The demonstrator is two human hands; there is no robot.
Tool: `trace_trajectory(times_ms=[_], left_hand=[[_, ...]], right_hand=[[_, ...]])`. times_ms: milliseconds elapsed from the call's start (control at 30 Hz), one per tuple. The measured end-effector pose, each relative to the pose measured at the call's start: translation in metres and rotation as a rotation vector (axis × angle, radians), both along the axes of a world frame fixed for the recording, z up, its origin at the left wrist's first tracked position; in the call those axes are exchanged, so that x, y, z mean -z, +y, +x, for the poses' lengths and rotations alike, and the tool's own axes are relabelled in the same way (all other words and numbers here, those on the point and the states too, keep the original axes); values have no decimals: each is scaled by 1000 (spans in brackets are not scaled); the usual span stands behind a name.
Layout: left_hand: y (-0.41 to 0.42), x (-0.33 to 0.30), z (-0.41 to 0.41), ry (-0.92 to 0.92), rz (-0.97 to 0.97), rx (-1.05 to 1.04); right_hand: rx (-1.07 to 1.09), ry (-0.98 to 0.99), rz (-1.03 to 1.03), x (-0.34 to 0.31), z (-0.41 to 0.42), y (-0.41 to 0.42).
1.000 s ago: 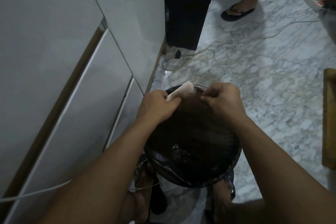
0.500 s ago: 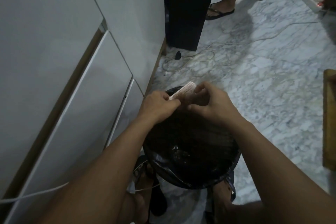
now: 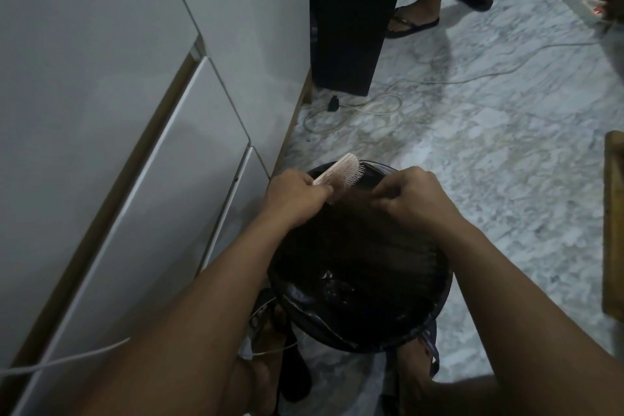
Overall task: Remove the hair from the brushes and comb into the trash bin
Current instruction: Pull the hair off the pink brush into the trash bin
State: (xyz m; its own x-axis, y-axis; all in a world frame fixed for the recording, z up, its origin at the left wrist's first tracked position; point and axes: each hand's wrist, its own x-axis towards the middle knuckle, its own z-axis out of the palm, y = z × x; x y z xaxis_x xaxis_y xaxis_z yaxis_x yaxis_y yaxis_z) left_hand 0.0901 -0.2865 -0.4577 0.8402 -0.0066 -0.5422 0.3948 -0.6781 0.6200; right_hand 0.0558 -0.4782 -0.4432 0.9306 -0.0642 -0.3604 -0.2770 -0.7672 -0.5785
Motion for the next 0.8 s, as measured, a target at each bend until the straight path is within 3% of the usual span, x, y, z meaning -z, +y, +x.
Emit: trace_trajectory(times_ms=[100, 267, 533, 800], left_hand=[[-2, -5, -2, 35, -56, -42], [-7, -13, -3, 147, -149, -64], [-7, -8, -3, 173, -206, 19], [-1, -1, 1, 62, -181, -96]], right_hand=[[-86, 54, 53, -4, -4, 5], [-12, -25, 216, -11, -7, 20], [13, -105, 125, -6, -6, 24], [-223, 282, -29, 1, -9, 7]])
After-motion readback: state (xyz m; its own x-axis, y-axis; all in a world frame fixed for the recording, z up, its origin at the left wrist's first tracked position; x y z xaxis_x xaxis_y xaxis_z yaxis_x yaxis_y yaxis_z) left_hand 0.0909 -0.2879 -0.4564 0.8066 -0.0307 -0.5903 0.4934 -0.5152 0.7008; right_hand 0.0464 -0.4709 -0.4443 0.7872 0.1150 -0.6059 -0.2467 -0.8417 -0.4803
